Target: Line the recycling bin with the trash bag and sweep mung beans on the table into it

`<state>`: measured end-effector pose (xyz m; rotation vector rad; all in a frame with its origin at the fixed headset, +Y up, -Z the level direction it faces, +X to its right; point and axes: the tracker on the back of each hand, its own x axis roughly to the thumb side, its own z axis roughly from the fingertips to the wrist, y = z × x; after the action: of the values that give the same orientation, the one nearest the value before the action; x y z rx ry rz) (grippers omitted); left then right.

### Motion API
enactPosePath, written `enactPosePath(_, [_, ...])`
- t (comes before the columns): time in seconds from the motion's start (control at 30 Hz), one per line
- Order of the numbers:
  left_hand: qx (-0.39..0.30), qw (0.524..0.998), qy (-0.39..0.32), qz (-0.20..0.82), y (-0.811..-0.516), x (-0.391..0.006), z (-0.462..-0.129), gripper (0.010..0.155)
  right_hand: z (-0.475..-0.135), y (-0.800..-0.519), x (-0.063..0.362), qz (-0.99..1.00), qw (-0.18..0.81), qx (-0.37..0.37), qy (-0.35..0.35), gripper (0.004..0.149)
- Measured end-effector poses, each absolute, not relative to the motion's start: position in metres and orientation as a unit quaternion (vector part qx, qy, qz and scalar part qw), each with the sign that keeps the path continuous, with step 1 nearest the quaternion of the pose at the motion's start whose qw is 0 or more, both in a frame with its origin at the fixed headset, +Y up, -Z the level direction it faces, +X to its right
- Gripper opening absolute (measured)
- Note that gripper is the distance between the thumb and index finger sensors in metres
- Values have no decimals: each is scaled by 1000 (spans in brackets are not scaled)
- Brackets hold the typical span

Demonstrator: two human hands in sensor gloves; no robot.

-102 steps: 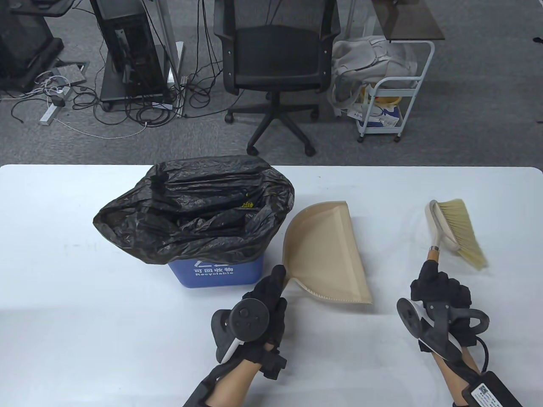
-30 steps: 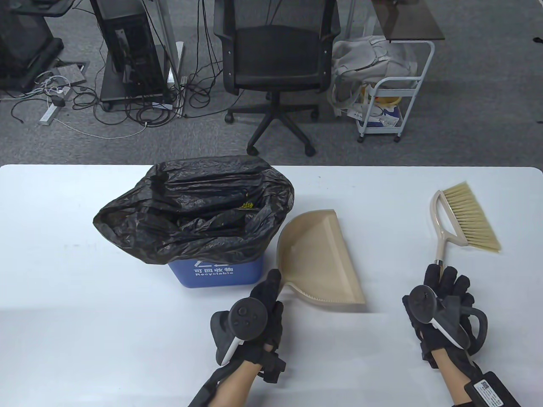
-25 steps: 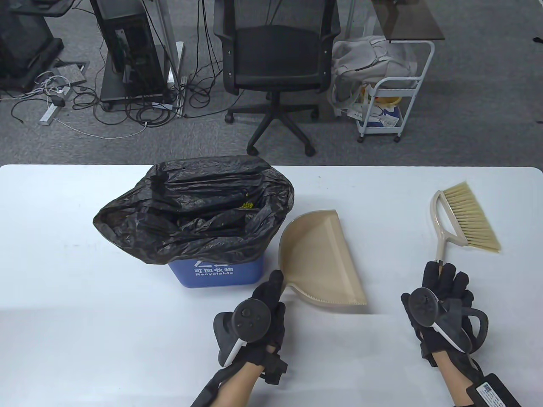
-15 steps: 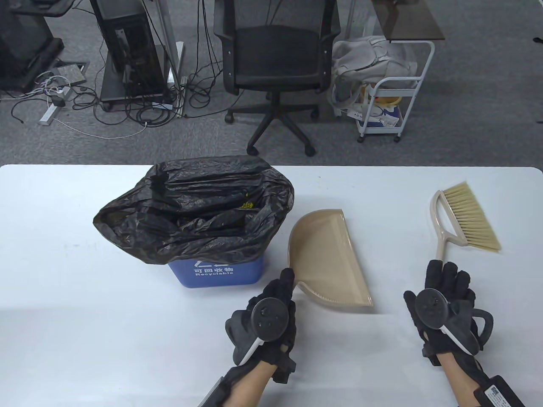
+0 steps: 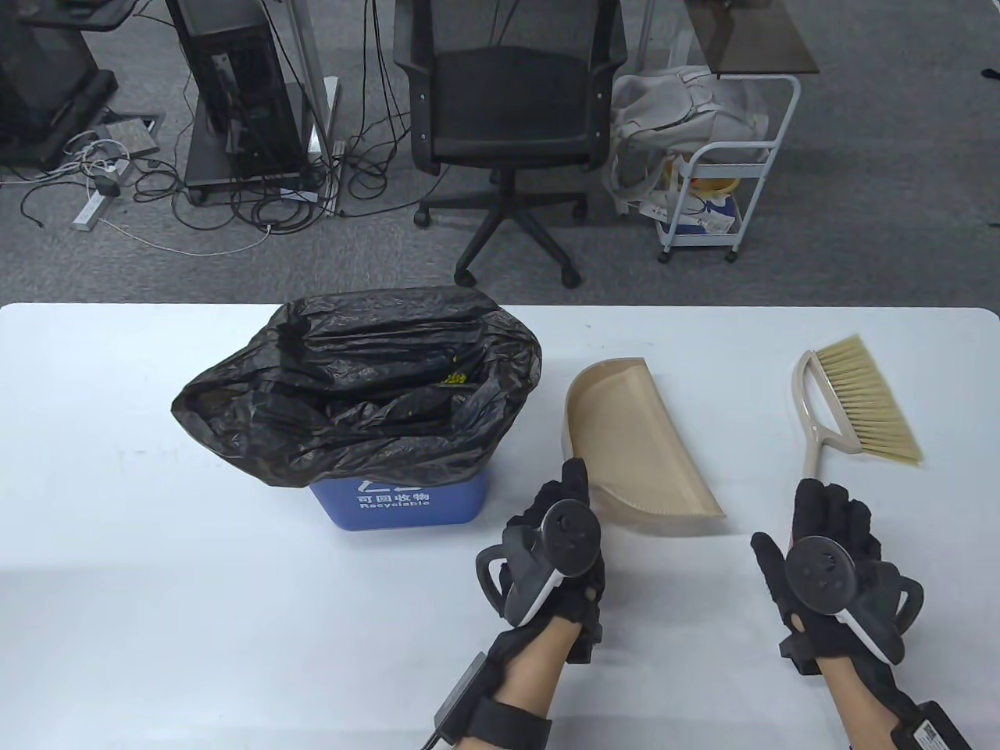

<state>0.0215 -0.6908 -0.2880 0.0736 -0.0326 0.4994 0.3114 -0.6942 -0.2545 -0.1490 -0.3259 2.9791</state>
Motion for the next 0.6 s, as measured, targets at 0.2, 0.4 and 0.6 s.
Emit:
enactPosePath(0.2, [25, 974, -8, 226, -702, 41, -313, 67, -256, -694, 318, 989, 90, -58, -102, 86])
enactPosePath(0.4, [15, 974, -2, 226, -709, 48, -334, 67, -261, -699, 322, 989, 98, -63, -88, 86])
enactPosePath(0.6, [7, 978, -9, 210, -719, 51, -345, 68, -264, -701, 321, 991, 98, -58, -76, 85])
